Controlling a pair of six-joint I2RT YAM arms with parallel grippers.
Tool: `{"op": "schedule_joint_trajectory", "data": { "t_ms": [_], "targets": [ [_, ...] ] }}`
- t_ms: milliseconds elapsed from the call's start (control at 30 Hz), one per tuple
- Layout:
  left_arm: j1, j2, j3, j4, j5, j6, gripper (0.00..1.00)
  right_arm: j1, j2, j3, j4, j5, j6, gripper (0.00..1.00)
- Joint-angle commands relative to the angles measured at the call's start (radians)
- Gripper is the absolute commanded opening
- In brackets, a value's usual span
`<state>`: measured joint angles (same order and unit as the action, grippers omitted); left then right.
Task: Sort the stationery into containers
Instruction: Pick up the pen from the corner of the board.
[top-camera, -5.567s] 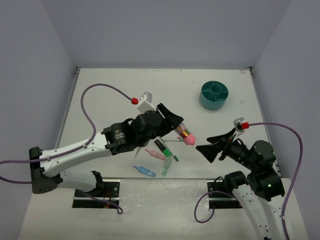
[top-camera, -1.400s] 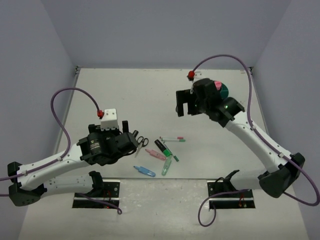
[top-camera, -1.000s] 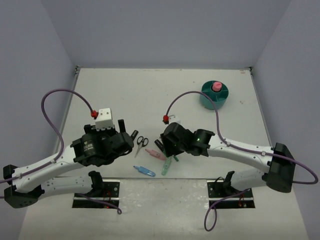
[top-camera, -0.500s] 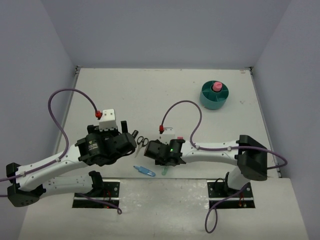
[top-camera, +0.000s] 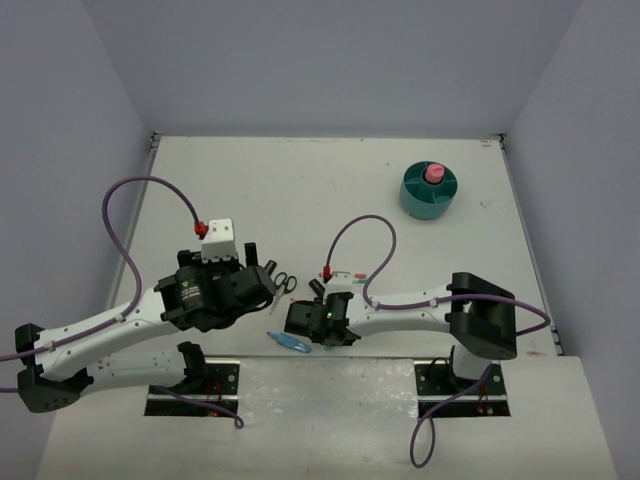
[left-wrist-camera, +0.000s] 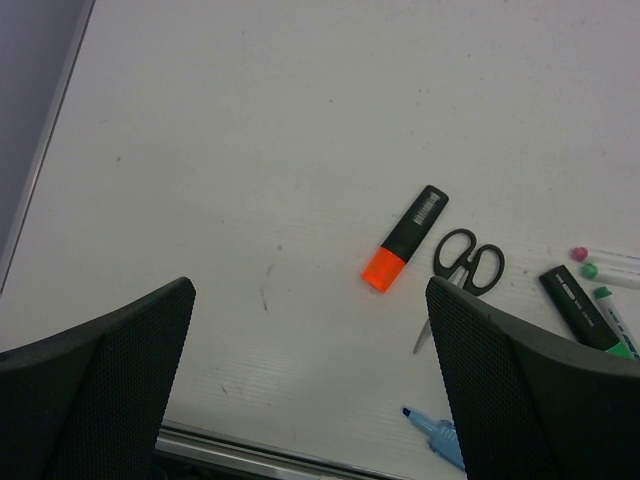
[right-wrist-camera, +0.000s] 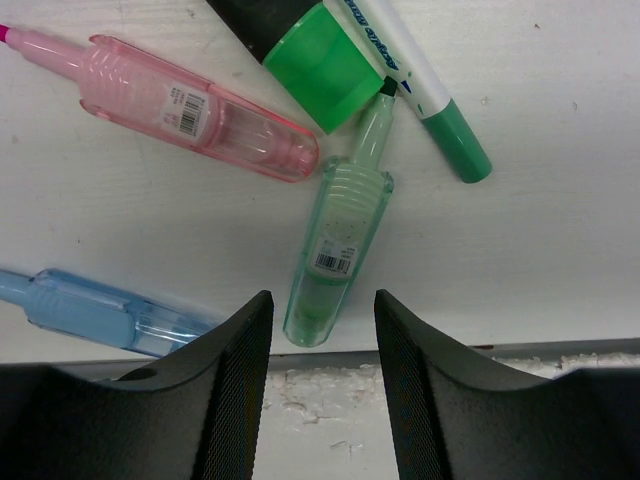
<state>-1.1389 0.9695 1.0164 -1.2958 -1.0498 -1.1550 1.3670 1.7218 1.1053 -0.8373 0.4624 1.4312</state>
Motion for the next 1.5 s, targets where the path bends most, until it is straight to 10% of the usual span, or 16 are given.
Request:
{"op": "schedule_joint_trajectory", "data": {
  "t_ms": [0,467,1167,1467],
  "targets": [
    [0.005,-0.025,-0.009,0.034,-0.026,0.005,1.0,0.001,-0.001,-0.02,0.042,0.015,0.052,0.48],
    [0.004,-0.028,-0.012,0.039,-0.019,0.007,1.0,0.002,0.035,-0.09,0.082,-0.006,0.142,0.43],
    [-0.001,0.006,0.002,0.063,0.017,0.02,1.0,0.038,-0.119,-0.088,-0.107,0.102,0.263,0.0],
    [-0.001,-0.146,-0.145,0.615,0.364,0.056,1.0,0.184,-0.245,0.006,-0.094,0.393,-0.115,0.0]
  ]
}}
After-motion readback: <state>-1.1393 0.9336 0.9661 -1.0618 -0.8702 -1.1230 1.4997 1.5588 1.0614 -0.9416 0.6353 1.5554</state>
